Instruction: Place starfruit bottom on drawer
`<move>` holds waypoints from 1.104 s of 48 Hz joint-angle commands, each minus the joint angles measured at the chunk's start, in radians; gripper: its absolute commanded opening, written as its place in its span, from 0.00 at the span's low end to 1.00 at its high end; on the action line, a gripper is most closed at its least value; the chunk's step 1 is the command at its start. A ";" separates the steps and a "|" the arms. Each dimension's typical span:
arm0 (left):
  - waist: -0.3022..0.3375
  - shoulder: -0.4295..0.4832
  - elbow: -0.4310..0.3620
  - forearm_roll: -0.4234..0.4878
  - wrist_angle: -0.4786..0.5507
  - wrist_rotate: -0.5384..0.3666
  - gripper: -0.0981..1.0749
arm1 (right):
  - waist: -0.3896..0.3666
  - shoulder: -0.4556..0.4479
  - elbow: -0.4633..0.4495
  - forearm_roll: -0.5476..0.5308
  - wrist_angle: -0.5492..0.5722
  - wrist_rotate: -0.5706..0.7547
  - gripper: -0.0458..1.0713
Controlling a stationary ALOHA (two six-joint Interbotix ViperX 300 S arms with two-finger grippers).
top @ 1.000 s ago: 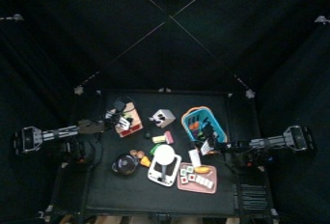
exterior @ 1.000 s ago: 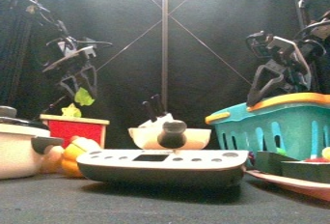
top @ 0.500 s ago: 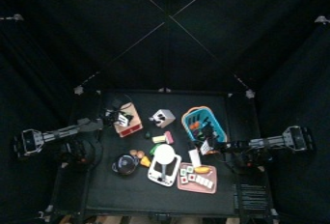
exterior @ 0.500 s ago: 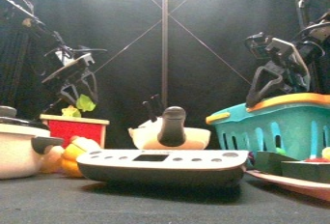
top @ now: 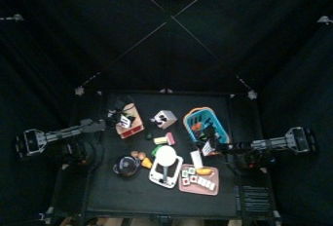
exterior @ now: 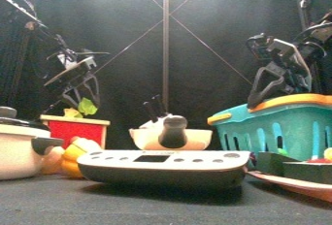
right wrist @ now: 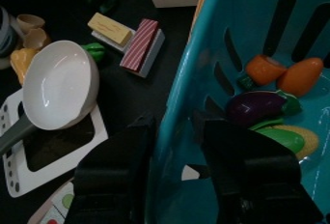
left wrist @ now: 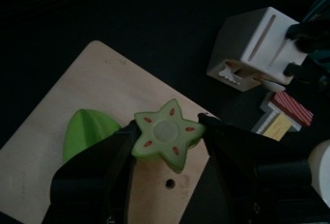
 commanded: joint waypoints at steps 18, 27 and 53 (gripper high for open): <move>0.000 0.002 -0.008 0.002 0.005 -0.002 0.83 | -0.006 -0.003 -0.006 -0.003 0.000 0.000 0.71; -0.002 0.002 -0.011 -0.006 0.005 -0.002 0.85 | -0.006 -0.003 -0.005 0.002 0.000 0.000 0.71; -0.006 -0.012 -0.031 -0.006 -0.002 -0.003 0.85 | -0.008 -0.002 -0.002 0.002 0.002 0.000 0.71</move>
